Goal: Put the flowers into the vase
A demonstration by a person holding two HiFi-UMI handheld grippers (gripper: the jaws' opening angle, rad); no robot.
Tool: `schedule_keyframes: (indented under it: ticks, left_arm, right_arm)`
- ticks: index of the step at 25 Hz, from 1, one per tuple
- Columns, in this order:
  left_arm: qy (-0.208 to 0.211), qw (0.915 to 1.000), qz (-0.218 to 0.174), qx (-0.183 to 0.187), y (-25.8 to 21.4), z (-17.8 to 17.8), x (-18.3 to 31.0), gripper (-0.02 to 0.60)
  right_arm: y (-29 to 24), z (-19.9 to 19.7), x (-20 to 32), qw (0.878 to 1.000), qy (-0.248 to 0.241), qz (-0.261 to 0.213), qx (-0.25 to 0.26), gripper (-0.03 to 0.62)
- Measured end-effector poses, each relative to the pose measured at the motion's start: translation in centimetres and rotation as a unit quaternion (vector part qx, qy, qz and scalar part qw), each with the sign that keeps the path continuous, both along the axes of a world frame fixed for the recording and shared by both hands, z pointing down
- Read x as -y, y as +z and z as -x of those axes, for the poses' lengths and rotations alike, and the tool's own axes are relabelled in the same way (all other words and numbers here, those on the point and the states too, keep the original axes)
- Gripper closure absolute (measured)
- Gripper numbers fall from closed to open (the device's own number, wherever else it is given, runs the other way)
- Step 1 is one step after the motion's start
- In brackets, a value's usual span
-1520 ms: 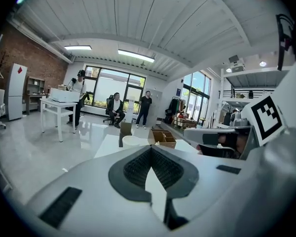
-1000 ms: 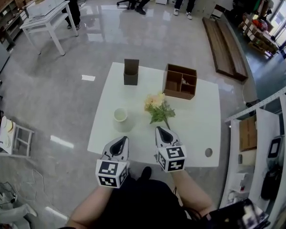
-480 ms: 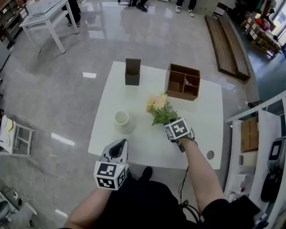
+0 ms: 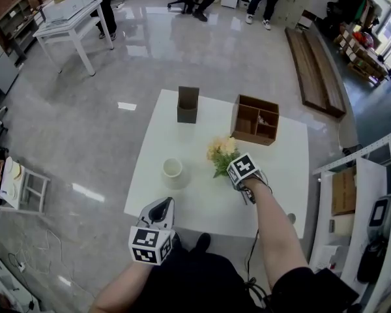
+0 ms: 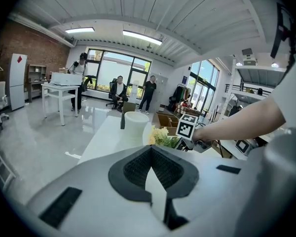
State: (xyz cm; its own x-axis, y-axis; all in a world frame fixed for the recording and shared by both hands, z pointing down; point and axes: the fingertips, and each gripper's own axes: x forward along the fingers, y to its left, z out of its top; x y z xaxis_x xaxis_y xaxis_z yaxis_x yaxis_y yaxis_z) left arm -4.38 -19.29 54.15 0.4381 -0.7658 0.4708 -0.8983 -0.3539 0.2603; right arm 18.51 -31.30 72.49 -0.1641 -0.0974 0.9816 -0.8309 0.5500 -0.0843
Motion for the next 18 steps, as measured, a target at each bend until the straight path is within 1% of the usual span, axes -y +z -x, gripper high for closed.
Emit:
schedule_keyframes:
  ticks: [5, 11, 15, 18]
  left_arm:
    - [-0.002, 1.0000, 0.002, 0.002, 0.3, 0.1, 0.0, 0.578]
    - [0.004, 1.0000, -0.006, 0.000, -0.1, -0.5, 0.3, 0.578]
    - [0.009, 0.9999, -0.013, -0.002, -0.6, -1.0, 0.3, 0.578]
    - [0.010, 0.9998, -0.019, -0.003, -1.1, -1.2, 0.4, 0.578]
  right_arm:
    - [0.5, 0.1, 0.1, 1.000, -0.014, 0.017, -0.021, 0.523]
    - [0.3, 0.1, -0.1, 1.000, 0.004, 0.019, -0.015, 0.545]
    - [-0.8, 0.1, 0.1, 1.000, 0.019, -0.001, 0.001, 0.549]
    - [-2.4, 0.4, 0.6, 0.998, 0.039, -0.038, 0.032, 0.553]
